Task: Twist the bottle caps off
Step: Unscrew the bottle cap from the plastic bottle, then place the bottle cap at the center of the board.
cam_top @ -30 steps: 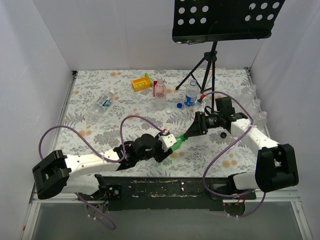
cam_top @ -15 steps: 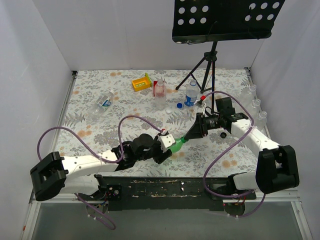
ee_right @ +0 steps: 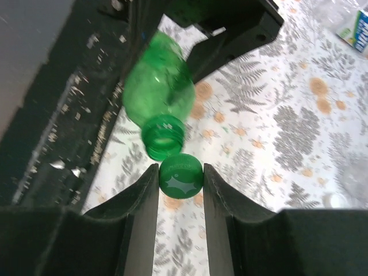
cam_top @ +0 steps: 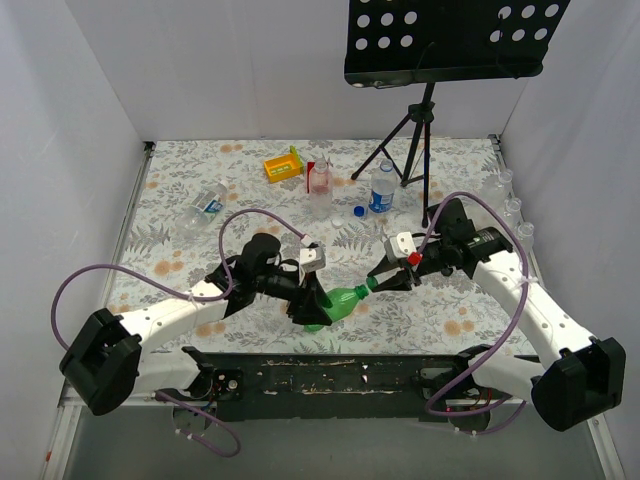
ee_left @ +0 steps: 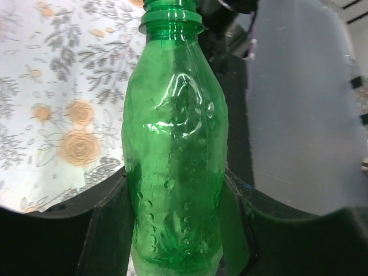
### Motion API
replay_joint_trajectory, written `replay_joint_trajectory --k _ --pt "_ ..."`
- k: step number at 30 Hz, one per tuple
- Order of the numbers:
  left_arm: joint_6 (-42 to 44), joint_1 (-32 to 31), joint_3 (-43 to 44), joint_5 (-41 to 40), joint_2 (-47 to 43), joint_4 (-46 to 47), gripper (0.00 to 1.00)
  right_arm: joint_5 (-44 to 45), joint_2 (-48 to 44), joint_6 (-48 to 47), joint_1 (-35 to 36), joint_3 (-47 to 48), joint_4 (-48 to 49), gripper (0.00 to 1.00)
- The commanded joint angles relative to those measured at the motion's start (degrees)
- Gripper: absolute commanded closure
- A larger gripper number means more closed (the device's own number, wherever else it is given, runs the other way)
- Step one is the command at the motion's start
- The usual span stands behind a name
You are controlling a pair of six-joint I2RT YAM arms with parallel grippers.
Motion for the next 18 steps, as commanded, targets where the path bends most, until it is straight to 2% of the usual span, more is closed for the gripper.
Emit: replay_joint_trajectory --k 1,7,12,18 --pt "1.42 1.3 3.33 11.87 1.44 -2.37 0.94 8.65 -0.76 -7.43 -0.48 -0.27 1.29 0.92" --pt "5.73 1.21 2.81 3.43 0.57 -5.88 0.93 6.19 -1.73 -1.53 -0.48 -0.54 3.85 0.92" --pt "7.58 1.3 2.28 1.75 -0.31 -8.52 0.93 4.09 -1.64 1.36 -1.18 -0.36 4.9 0.92" --pt "8.81 1.3 0.44 -4.3 -3.2 -10.19 0.93 -0.22 -2.6 7.43 -5.66 -1.41 8.59 0.93"
